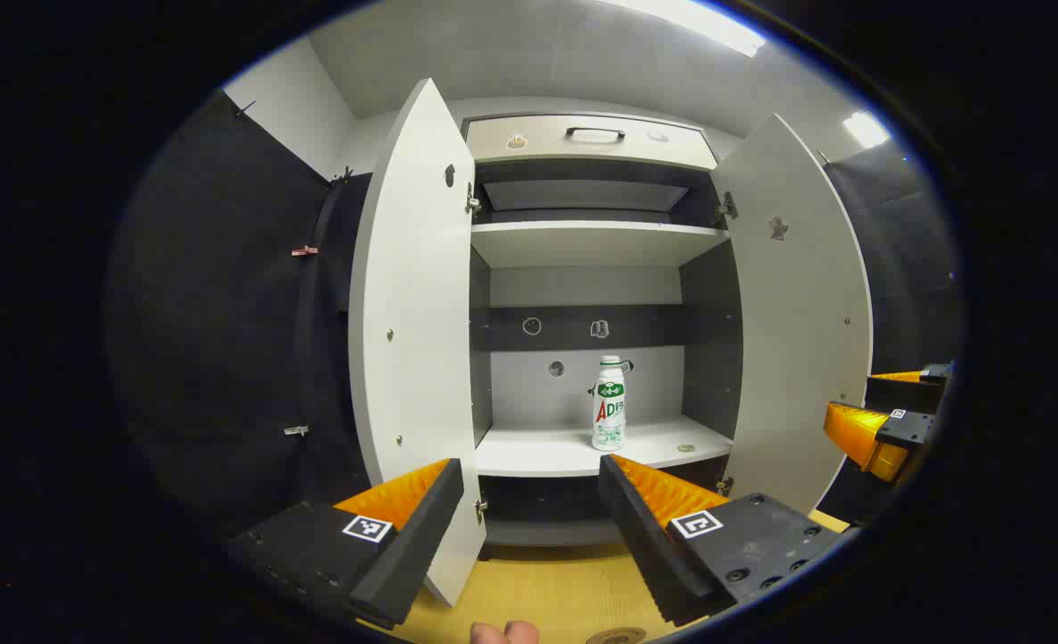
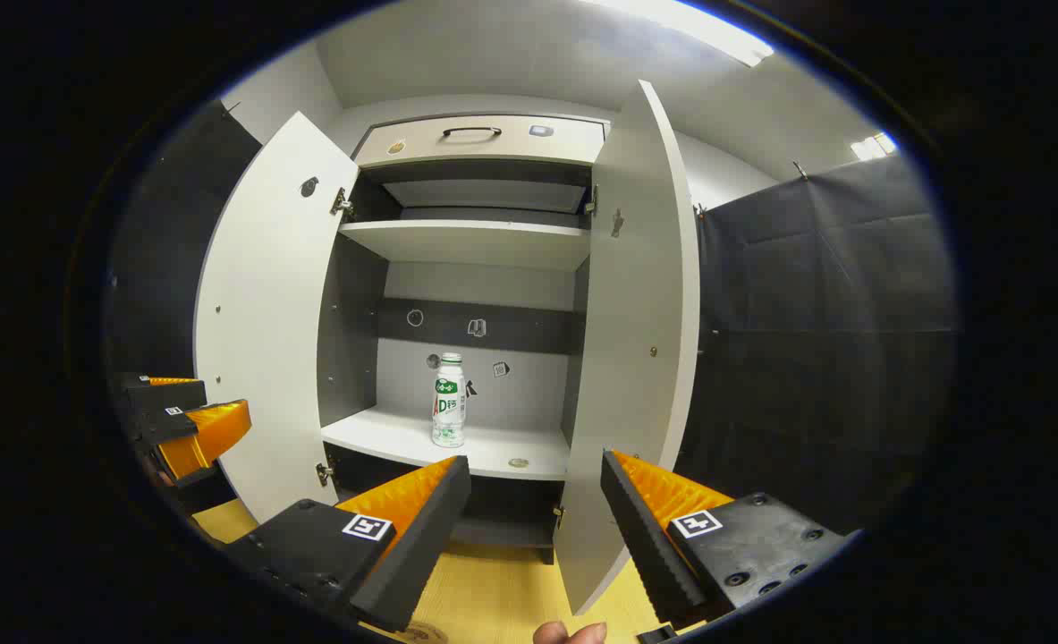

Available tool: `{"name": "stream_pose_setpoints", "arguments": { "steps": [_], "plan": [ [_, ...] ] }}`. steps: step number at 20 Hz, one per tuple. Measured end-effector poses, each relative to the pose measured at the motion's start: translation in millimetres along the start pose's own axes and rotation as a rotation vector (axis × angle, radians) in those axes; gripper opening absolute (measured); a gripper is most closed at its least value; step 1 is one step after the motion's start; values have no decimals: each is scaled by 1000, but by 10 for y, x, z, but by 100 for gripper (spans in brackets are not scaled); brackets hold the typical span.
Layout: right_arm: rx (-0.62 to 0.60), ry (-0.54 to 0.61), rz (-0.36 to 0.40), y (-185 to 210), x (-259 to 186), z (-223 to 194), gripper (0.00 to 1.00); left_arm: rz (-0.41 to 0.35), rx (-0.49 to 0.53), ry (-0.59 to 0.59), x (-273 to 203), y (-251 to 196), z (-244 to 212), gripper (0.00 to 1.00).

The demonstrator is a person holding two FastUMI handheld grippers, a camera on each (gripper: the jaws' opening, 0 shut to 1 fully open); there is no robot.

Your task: Grasp the bottle in the cabinet with the left hand and place it on the coaster, then close the right door with the right hand and the left door with the left hand.

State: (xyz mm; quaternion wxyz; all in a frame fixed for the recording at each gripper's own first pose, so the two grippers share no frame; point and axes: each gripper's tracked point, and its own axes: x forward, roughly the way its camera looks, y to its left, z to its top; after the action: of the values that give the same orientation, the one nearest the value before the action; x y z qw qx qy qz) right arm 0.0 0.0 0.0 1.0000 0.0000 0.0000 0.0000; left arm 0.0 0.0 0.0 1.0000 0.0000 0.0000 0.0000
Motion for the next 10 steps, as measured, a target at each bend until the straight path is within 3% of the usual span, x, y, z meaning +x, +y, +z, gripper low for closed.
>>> {"name": "stream_pose_setpoints", "arguments": {
  "steps": [10],
  "plan": [
    [4, 13, -9, 80, 31, 0, 98, -11, 8, 3, 23, 46, -60, 97]
  ]
}}
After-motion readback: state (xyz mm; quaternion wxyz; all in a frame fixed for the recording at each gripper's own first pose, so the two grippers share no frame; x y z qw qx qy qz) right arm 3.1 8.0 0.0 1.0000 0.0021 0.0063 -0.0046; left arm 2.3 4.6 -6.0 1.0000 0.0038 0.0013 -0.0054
